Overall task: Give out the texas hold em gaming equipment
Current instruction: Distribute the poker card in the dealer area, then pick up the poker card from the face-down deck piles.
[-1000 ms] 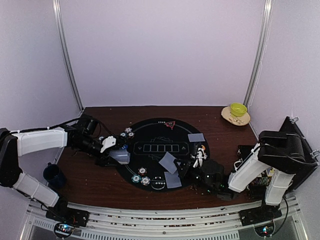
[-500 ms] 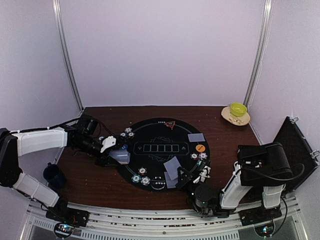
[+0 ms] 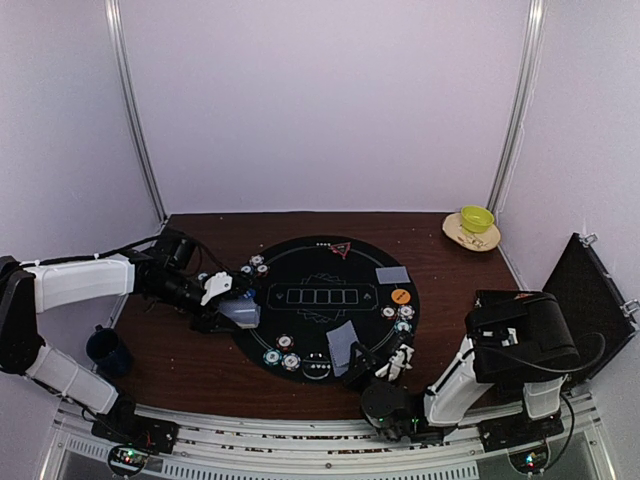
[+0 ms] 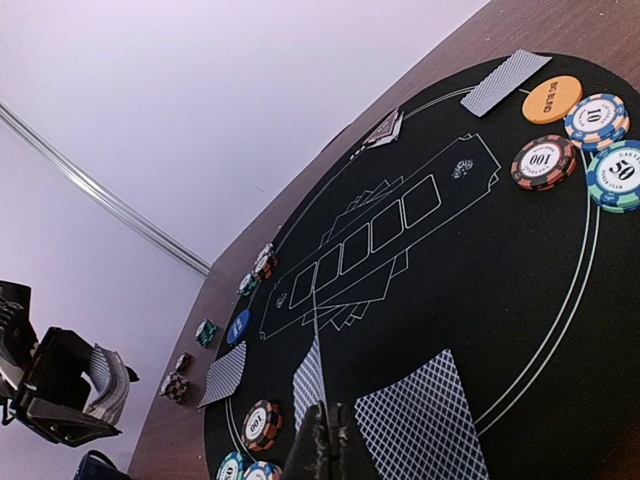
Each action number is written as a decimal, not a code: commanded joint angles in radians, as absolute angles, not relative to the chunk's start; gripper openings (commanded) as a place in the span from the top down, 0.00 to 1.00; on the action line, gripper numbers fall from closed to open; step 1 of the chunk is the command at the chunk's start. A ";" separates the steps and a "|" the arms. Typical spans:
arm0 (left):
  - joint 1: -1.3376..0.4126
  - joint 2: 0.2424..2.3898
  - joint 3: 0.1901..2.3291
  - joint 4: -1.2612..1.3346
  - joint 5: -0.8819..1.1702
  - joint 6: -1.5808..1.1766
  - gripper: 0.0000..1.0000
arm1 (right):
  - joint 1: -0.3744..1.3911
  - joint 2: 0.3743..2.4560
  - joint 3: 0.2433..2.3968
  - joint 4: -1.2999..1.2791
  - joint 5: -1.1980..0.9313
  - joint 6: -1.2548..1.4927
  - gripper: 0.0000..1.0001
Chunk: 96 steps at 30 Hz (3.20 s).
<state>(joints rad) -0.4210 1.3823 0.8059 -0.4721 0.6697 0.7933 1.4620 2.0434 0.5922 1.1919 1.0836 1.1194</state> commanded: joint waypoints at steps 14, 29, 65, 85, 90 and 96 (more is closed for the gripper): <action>-0.423 1.385 0.808 -0.444 0.691 0.793 0.53 | 1.474 2.060 0.675 0.842 1.130 1.293 0.98; -0.423 1.382 0.807 -0.443 0.687 0.793 0.53 | 1.477 2.067 0.720 0.690 1.124 1.361 0.83; -0.423 1.371 0.807 -0.445 0.686 0.786 0.53 | 1.511 1.836 0.785 0.135 1.239 1.497 0.12; -0.422 1.362 0.807 -0.443 0.677 0.782 0.53 | 1.125 1.611 0.851 0.502 0.206 0.728 0.00; -0.423 1.361 0.807 -0.443 0.675 0.781 0.53 | 1.020 1.750 0.976 0.576 -0.224 0.726 0.05; -0.423 1.357 0.805 -0.443 0.675 0.780 0.53 | 1.005 1.972 1.207 0.518 -0.461 0.707 0.09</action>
